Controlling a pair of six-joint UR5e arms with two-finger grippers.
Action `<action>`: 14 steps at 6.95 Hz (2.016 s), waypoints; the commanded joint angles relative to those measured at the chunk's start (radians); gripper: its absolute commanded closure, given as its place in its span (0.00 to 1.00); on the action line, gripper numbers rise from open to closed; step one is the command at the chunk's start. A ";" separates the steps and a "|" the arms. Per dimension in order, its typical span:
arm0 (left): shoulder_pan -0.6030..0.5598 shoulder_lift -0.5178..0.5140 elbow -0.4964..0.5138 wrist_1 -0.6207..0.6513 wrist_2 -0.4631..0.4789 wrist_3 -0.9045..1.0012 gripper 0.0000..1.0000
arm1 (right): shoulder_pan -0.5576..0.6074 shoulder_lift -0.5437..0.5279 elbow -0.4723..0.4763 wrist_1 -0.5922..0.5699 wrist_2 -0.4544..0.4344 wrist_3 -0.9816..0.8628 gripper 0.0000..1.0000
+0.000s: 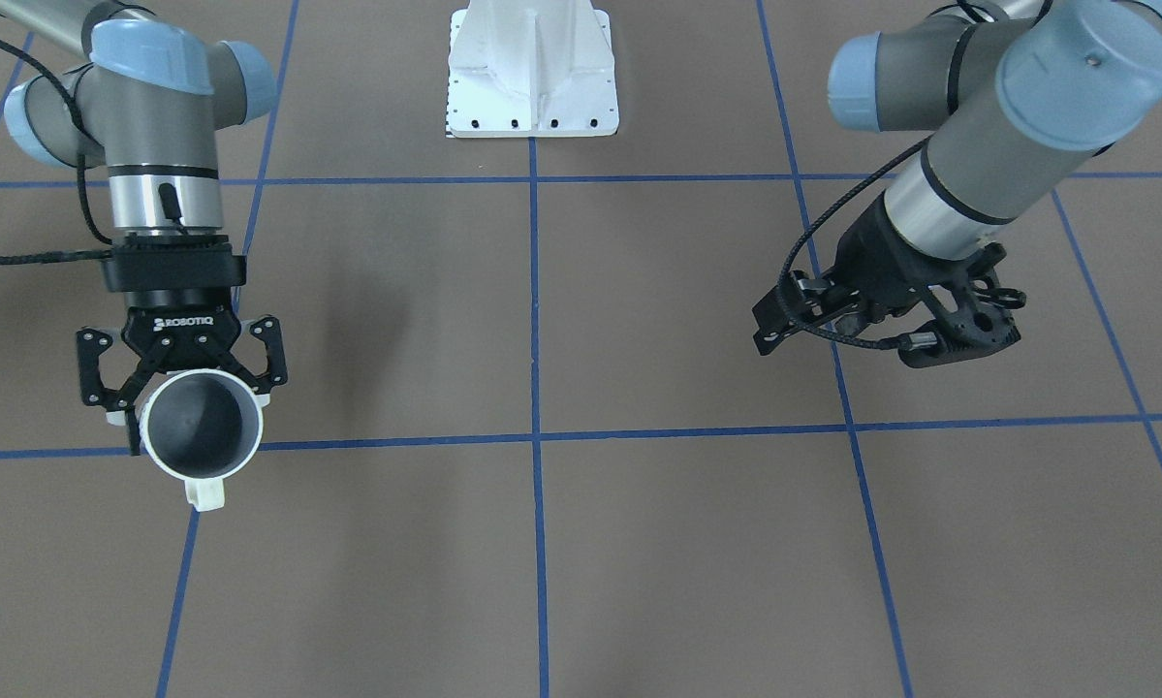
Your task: Left arm hands cup to right arm to dump lemon
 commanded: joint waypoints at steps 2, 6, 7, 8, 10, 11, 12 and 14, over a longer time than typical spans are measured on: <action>0.047 -0.199 0.104 -0.010 -0.067 -0.154 0.00 | -0.225 0.059 0.018 -0.026 -0.302 0.004 0.61; 0.077 -0.284 0.223 -0.136 -0.084 -0.277 0.00 | -0.309 0.082 0.017 -0.037 -0.428 0.007 0.59; 0.102 -0.298 0.279 -0.271 -0.082 -0.357 0.00 | -0.310 0.090 0.015 -0.039 -0.429 0.007 0.59; 0.122 -0.300 0.282 -0.325 -0.081 -0.386 0.00 | -0.310 0.091 0.015 -0.039 -0.428 0.007 0.60; 0.140 -0.312 0.273 -0.330 -0.084 -0.386 0.00 | -0.310 0.094 0.009 -0.040 -0.428 0.010 0.60; 0.162 -0.324 0.274 -0.329 -0.082 -0.390 0.00 | -0.309 0.096 0.009 -0.039 -0.428 0.011 0.60; 0.177 -0.327 0.275 -0.332 -0.082 -0.399 0.03 | -0.309 0.102 0.009 -0.040 -0.428 0.027 0.60; 0.200 -0.335 0.276 -0.335 -0.081 -0.399 0.15 | -0.310 0.102 0.009 -0.040 -0.426 0.028 0.60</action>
